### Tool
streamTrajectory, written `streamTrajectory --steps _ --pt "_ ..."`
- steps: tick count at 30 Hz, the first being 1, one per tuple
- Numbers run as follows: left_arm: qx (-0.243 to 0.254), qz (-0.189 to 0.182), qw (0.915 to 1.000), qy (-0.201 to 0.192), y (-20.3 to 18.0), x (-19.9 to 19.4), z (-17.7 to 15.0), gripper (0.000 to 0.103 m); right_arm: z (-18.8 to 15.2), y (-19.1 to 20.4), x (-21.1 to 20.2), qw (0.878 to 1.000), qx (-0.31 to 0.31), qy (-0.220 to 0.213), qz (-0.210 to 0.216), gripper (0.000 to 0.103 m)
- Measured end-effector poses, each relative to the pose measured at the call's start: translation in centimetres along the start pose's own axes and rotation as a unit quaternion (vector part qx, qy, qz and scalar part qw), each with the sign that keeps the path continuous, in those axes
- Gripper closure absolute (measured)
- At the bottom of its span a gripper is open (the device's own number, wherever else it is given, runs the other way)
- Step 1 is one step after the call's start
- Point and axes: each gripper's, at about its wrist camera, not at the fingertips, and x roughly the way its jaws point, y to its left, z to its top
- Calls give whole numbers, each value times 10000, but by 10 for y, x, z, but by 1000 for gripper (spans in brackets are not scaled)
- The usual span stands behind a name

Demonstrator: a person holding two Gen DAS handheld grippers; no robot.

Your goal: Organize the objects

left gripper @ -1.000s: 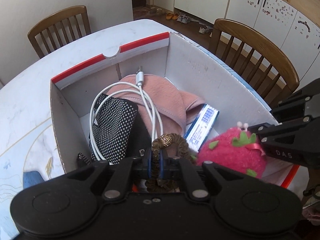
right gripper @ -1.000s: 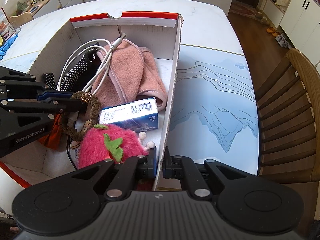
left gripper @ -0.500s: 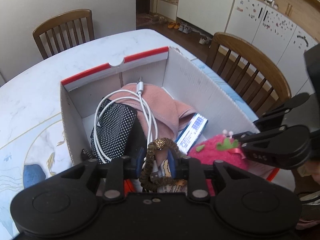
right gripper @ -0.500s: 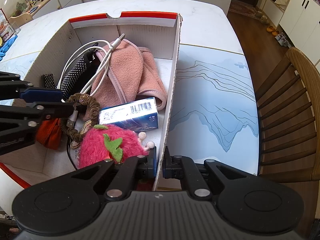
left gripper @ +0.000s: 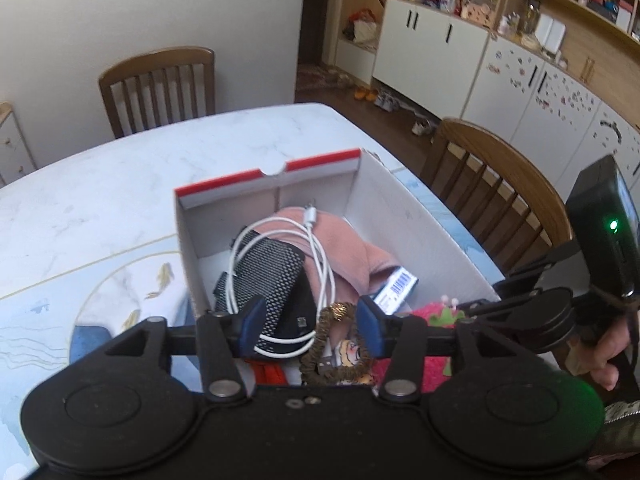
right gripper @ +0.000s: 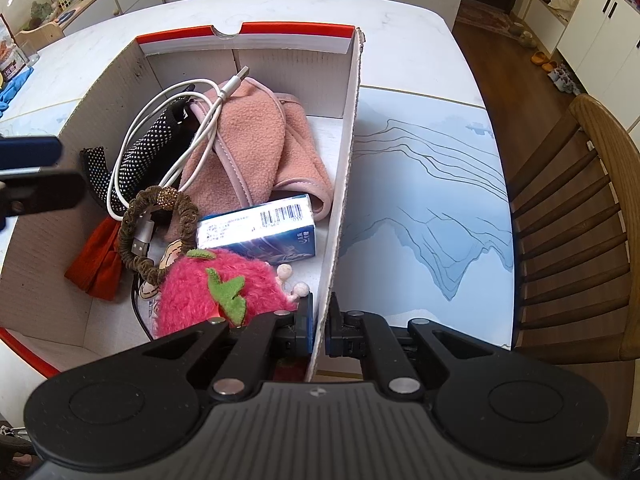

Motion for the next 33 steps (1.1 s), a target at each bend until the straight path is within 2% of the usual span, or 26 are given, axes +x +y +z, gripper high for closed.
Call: streamTrajectory --steps 4,6,8,13,16,24,33 --pt "-83 139 9997 -171 6 -13 -2 39 0 0 0 10000 -5 1 1 98" --pt "-170 193 9994 -231 9 -18 -4 38 0 0 0 10000 -2 1 9 98" --pt "-266 249 9990 -258 12 -20 -6 34 -1 0 -1 10000 -19 -4 16 98" --pt "-486 492 9970 -342 15 -25 -14 16 -3 -4 -5 10000 -45 3 78 97" --pt "-596 650 9953 -396 15 -26 -19 11 -5 -7 -9 9999 -78 -44 117 97" --pt "-777 749 9927 -529 15 -35 -32 3 -11 -13 -21 9993 26 -339 179 94" --pt "-651 681 9939 -578 15 -53 -45 1 -18 -12 -61 9941 407 -1003 72 93"
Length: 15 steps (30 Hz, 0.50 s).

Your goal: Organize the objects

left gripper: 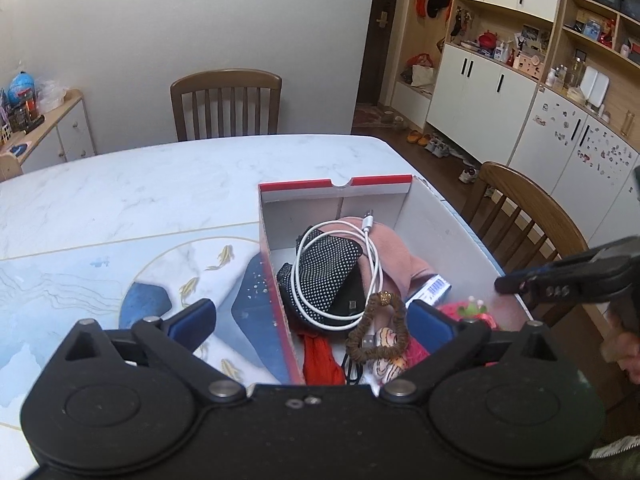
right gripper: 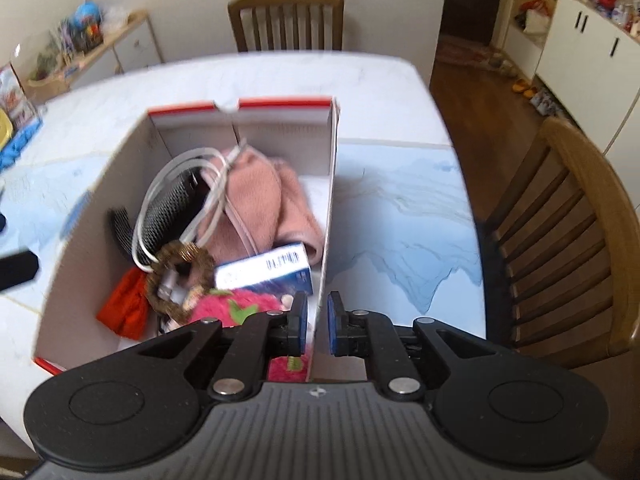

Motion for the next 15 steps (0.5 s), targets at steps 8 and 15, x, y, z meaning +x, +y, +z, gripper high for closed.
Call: streamTrajectory --steps 8,15 --pt "37 -49 9999 -116 5 -21 -10 1 -17 22 -58 9966 40 -811 139 67" --pt "41 -207 9996 -191 8 -37 -20 1 -39 44 -83 9935 52 -1118 196 62"
